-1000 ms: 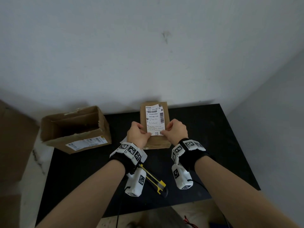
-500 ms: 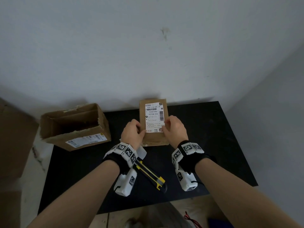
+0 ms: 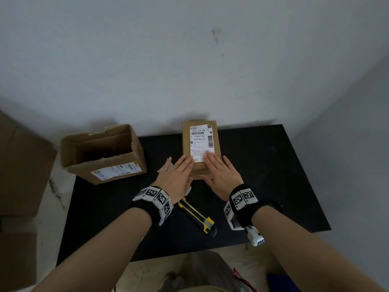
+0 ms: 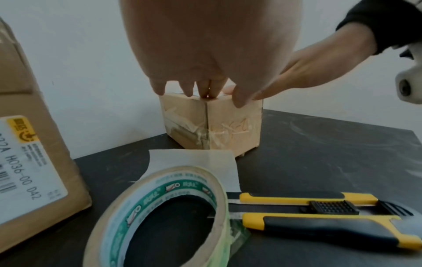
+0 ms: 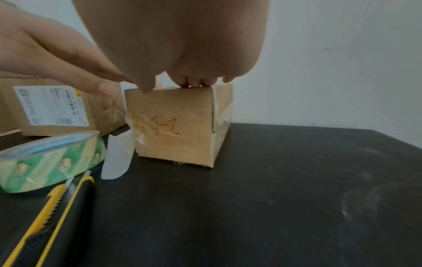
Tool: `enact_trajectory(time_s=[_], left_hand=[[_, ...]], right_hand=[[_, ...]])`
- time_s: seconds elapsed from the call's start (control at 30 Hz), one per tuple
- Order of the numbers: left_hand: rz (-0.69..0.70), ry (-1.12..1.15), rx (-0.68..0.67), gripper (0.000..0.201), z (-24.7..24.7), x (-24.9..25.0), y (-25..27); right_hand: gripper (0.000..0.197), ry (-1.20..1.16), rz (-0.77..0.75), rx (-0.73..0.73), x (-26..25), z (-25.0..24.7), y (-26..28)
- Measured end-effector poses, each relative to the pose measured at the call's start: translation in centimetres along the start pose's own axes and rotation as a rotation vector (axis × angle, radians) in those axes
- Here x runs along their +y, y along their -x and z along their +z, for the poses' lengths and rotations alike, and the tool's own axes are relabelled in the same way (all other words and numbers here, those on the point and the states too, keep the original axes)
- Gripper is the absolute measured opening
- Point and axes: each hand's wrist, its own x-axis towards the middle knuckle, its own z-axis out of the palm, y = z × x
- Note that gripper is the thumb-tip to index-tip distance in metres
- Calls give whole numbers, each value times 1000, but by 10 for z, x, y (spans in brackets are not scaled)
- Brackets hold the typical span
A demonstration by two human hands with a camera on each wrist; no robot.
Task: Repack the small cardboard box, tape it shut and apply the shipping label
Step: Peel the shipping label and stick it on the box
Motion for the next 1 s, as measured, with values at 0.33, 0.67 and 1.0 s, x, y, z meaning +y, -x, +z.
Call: enact_trajectory(time_s=[0.33, 0.67, 1.0], left_hand=[[-30, 49, 5, 52, -6, 1, -23], [-71, 48, -41, 54, -24, -17, -67], [-74, 97, -233, 90, -48, -41, -108]], right_hand=[[61, -61, 12, -30, 12, -13, -5], [63, -90, 40, -87, 26, -29, -51], [62, -99, 24, -130, 43, -49, -95]])
